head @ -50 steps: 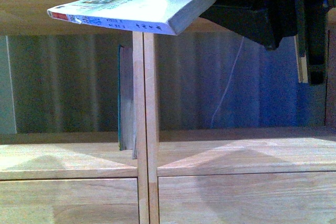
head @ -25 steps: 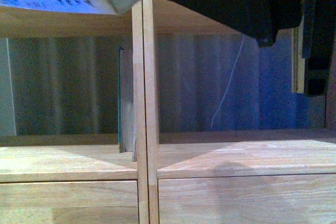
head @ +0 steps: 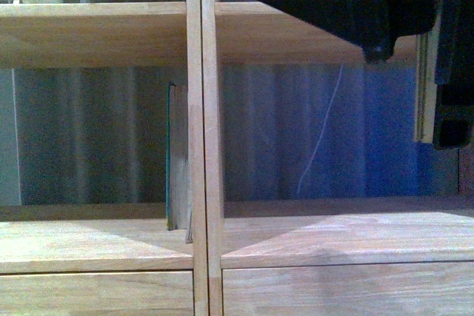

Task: Organize books on shelf

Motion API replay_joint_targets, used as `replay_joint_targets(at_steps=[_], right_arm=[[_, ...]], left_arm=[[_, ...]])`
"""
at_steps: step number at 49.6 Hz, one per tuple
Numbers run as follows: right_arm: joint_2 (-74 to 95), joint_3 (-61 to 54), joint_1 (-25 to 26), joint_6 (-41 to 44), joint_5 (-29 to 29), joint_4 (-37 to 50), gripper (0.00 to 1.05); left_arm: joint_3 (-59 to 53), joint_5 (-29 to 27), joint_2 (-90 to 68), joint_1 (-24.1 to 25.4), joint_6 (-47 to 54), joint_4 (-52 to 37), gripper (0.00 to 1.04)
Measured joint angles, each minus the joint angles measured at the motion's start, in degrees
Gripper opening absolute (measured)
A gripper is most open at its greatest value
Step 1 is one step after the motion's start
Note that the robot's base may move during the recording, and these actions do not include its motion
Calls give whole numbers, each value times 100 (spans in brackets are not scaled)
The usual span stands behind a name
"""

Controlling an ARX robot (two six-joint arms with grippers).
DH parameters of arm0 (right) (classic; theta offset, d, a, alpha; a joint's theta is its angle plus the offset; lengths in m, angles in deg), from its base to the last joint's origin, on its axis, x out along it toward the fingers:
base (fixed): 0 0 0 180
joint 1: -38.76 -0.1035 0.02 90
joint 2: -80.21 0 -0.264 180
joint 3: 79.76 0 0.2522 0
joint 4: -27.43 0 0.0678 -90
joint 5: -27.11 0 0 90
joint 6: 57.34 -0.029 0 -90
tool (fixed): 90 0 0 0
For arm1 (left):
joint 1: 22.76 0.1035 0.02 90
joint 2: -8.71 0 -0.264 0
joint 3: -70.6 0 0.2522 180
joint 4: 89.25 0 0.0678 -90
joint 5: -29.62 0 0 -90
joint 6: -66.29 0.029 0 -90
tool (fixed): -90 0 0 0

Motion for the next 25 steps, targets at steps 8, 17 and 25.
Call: replay_joint_targets(at_steps=[8,17,25], right_arm=[[-28,2,-61,0,-52,-4,7],[-50,2,-107,2,-59,-2,7],[-61,-2,-146,2,-70,11,7]], left_arm=[[39,-98,-9,-168,155,98,82],[131,-170,-22,-313,361,313,47],[166,-142,-46,-308,457,356,25]])
